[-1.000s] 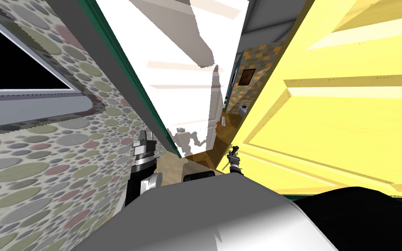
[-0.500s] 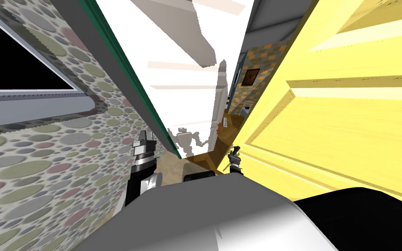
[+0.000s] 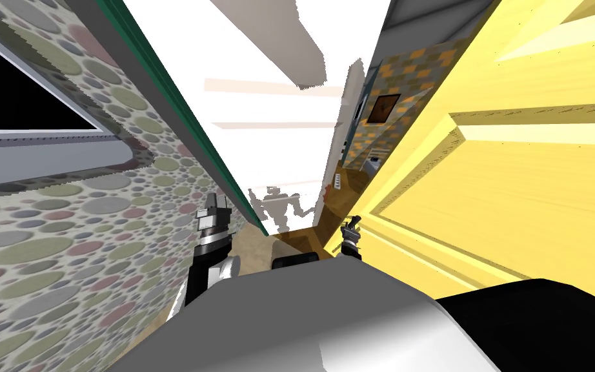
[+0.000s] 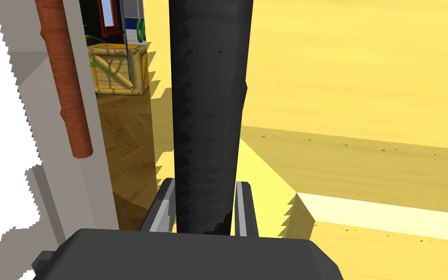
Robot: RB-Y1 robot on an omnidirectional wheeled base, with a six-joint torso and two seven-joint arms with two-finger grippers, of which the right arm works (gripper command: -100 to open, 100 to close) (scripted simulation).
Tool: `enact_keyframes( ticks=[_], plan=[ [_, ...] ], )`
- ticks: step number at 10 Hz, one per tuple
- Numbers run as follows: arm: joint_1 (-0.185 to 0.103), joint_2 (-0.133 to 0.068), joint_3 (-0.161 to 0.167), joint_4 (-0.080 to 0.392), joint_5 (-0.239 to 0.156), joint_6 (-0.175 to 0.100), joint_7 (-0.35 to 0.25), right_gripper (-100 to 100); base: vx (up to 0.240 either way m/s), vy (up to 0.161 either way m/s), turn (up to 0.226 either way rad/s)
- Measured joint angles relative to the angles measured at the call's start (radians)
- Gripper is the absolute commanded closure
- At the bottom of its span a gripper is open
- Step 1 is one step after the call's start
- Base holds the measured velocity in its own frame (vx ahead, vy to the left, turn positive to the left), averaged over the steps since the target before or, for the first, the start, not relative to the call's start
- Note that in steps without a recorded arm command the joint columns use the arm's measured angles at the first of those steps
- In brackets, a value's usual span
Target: Push the door open
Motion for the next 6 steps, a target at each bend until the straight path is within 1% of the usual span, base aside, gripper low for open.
enact_keyframes(
  ticks=[1,2,3,4,5,6],
  plan=[
    [-0.019,0.013,-0.022,0.018,-0.012,-0.006,0.014,100,0.094,-0.103,0.122],
    [-0.026,0.021,-0.042,0.025,-0.023,-0.013,0.025,100,0.084,-0.122,0.119],
    [-0.043,0.029,-0.064,0.043,-0.034,-0.022,0.035,100,0.092,-0.108,0.110],
    [-0.064,0.039,-0.087,0.066,-0.044,-0.036,0.043,100,0.093,-0.107,0.120],
    [-0.064,0.048,-0.110,0.059,-0.057,-0.042,0.059,100,0.094,-0.115,0.107],
    [-0.075,0.058,-0.135,0.066,-0.071,-0.047,0.076,100,0.085,-0.111,0.105]
  ],
)
